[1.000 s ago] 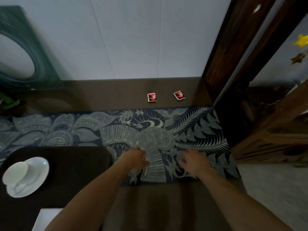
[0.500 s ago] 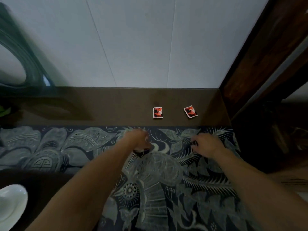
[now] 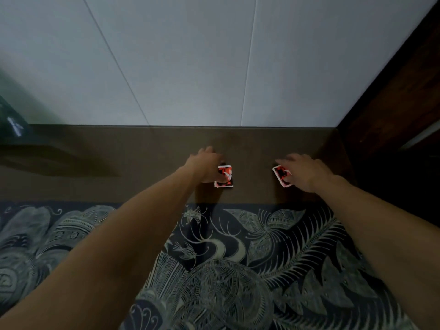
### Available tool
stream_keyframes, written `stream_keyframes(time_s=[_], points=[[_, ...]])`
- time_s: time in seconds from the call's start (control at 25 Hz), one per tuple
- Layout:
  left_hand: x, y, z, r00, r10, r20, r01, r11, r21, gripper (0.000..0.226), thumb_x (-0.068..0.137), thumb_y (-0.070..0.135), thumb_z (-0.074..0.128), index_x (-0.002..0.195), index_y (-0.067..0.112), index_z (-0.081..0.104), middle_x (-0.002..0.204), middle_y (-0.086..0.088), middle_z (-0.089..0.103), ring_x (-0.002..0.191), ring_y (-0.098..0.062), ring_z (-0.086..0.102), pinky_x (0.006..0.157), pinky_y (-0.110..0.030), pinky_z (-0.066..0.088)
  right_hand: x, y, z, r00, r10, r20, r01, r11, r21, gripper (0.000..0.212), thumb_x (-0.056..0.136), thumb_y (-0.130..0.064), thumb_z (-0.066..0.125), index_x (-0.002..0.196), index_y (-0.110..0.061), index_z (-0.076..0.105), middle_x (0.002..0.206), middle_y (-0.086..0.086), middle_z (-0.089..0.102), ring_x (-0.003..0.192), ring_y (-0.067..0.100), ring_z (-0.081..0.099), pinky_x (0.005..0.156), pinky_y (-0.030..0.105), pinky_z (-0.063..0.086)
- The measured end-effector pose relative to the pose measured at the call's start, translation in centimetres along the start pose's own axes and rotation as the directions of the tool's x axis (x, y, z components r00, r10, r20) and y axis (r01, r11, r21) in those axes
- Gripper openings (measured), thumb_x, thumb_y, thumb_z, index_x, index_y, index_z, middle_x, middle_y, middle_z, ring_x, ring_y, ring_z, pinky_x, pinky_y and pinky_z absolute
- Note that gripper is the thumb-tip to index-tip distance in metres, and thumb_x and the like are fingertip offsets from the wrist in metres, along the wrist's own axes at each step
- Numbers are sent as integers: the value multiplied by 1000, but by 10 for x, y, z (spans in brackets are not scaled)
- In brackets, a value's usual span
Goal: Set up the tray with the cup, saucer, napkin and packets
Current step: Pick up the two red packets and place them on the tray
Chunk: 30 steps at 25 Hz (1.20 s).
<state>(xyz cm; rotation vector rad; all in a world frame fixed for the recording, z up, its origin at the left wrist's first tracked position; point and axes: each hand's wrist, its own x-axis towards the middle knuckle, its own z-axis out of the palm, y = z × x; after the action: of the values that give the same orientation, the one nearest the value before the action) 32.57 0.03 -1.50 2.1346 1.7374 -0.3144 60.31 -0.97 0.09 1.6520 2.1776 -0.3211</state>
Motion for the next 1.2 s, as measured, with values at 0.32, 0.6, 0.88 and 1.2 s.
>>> stream_keyframes(time_s=[0.32, 0.6, 0.88, 1.2], points=[[-10, 4, 9, 992, -55, -110, 28, 971, -237, 53, 75, 35, 76, 121, 24, 52, 120, -3, 58, 110, -26, 52, 94, -47, 43, -2, 0, -1, 985, 79, -152, -43, 972, 231, 44, 80, -24, 76, 119, -19, 57, 119, 9, 46, 100, 31, 58, 75, 34, 44], [-86, 21, -1, 990, -112, -82, 67, 902, -427, 19, 87, 16, 61, 104, 22, 58, 104, -4, 67, 90, -25, 64, 83, -42, 54, -78, -25, -18, 974, 134, -182, -64, 935, 349, 14, 86, -14, 62, 96, -23, 66, 102, 7, 67, 88, 25, 61, 71, 34, 48], [-233, 28, -5, 989, -143, 40, 128, 687, -715, 13, 84, 9, 69, 89, 20, 63, 95, -6, 66, 77, -16, 61, 60, -23, 47, -208, -100, 10, 989, 42, -144, 39, 853, 521, 10, 87, -21, 60, 94, -21, 67, 104, 8, 68, 92, 27, 61, 68, 30, 40], [-361, -4, 33, 989, -111, 100, 148, 637, -756, 13, 83, 10, 70, 85, 22, 65, 82, 5, 62, 76, -11, 55, 71, -27, 42, -294, -183, 33, 987, -23, -157, 112, 800, 590, 17, 85, -25, 63, 102, -22, 64, 96, 2, 67, 81, 19, 58, 65, 30, 43]])
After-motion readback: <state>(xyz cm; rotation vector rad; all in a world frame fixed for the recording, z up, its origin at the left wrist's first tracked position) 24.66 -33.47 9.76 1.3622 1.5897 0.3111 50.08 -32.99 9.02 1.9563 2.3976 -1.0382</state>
